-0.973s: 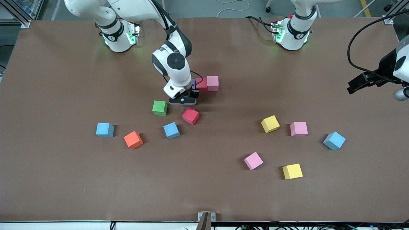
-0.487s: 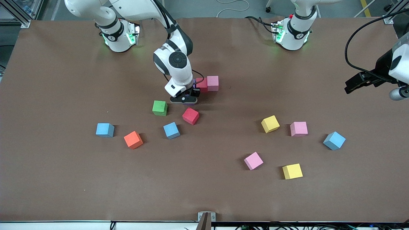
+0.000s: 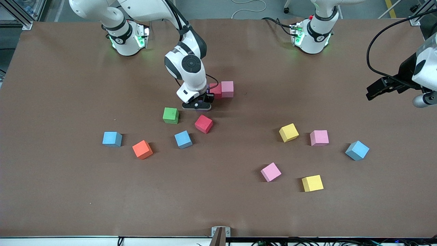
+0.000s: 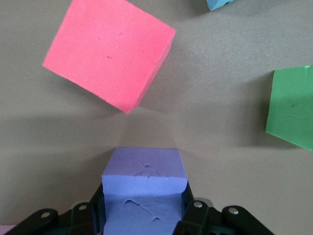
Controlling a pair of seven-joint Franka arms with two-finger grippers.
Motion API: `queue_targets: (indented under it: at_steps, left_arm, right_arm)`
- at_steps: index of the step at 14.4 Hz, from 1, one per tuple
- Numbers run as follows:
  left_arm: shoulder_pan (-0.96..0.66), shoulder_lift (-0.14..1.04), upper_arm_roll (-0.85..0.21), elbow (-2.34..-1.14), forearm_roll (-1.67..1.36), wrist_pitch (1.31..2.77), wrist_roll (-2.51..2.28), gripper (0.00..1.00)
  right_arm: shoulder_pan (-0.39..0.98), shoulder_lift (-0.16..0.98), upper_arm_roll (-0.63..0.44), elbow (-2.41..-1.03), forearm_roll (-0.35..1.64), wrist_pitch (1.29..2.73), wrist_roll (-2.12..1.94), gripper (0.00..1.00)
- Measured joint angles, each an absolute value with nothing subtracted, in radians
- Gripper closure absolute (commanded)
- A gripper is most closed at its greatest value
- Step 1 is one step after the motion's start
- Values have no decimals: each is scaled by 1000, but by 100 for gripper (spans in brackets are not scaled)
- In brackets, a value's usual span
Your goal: Arrange 11 blocks into digit 3
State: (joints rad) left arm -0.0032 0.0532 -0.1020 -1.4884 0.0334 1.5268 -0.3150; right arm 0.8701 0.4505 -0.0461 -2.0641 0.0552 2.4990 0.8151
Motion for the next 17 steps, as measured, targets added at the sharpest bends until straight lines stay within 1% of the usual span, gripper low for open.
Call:
queue_targets:
  at_steps: [17]
  left_arm:
    - [-4, 63, -103, -1489, 33, 1527, -315, 0]
  right_arm:
    - [871, 456, -46, -2051, 55, 2483, 821, 99]
